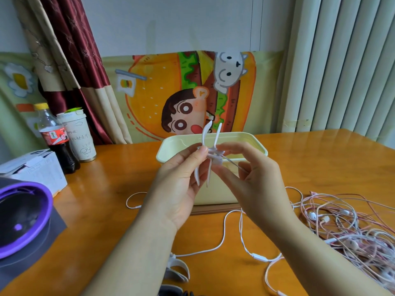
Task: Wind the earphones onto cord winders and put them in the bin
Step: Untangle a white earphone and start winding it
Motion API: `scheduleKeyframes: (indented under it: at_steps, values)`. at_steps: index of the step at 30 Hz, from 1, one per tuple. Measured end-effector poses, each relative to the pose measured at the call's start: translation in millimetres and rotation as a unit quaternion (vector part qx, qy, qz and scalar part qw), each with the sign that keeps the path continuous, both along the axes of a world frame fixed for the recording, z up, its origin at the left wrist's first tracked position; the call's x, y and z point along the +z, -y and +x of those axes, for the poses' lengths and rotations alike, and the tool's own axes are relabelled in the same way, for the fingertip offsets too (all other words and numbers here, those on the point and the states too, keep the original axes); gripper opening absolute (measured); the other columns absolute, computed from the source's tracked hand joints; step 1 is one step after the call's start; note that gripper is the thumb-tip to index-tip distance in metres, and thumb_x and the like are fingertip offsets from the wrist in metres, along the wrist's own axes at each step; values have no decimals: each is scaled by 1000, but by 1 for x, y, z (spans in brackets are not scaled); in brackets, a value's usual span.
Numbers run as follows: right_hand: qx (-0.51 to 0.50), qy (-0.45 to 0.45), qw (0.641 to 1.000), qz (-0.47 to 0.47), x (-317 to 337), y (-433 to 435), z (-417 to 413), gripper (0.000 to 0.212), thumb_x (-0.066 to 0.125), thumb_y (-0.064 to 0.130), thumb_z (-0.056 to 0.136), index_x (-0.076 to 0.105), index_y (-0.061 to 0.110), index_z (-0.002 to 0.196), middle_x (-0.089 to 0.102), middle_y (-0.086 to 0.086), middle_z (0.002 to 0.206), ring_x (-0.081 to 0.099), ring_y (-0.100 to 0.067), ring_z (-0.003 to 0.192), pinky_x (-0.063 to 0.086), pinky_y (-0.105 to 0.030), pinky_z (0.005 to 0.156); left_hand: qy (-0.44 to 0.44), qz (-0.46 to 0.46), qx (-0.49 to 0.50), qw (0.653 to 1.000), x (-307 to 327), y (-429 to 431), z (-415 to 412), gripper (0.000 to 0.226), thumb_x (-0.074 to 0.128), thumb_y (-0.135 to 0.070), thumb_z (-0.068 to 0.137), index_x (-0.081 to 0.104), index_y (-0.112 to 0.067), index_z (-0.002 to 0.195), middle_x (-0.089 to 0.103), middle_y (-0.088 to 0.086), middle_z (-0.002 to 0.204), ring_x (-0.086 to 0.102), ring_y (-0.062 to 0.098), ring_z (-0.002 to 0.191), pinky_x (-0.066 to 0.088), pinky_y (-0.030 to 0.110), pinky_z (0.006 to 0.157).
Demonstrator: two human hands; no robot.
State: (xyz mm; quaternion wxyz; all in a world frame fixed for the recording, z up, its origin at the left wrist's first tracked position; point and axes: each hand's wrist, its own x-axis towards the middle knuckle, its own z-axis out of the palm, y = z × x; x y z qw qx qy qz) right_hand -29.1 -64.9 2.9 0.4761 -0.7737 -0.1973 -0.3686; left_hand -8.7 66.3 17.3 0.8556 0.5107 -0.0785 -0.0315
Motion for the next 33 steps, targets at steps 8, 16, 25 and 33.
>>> scheduleKeyframes:
  at_steps: [8,16,25,33]
  values:
    - [-16,33,998,-45,7,13,2,29,73,8,81,65,30,99,58,28,78,43,-1,52,29,-8,47,37,37,-30,998,5,-9,0,37,66,-22,73,72,-8,107,75,9,99,69,14,87,54,17,68]
    - [-2,63,995,-79,3,9,3,27,72,16,79,63,22,104,54,8,109,46,14,76,36,-4,64,60,50,30,996,4,-6,-2,29,67,-28,71,76,-17,96,76,3,93,70,9,82,54,16,69]
    - [62,0,996,61,7,9,0,16,71,28,81,61,26,93,63,17,84,34,-7,50,32,-18,48,53,18,-4,998,8,-5,-6,33,67,-25,73,73,-14,103,75,5,102,71,13,89,55,18,71]
    - [92,-41,992,76,8,10,0,22,69,23,84,66,31,104,63,1,90,46,-38,55,42,-45,50,58,14,-21,998,7,-3,-6,42,65,-25,79,68,-11,118,71,12,116,67,23,111,55,23,85]
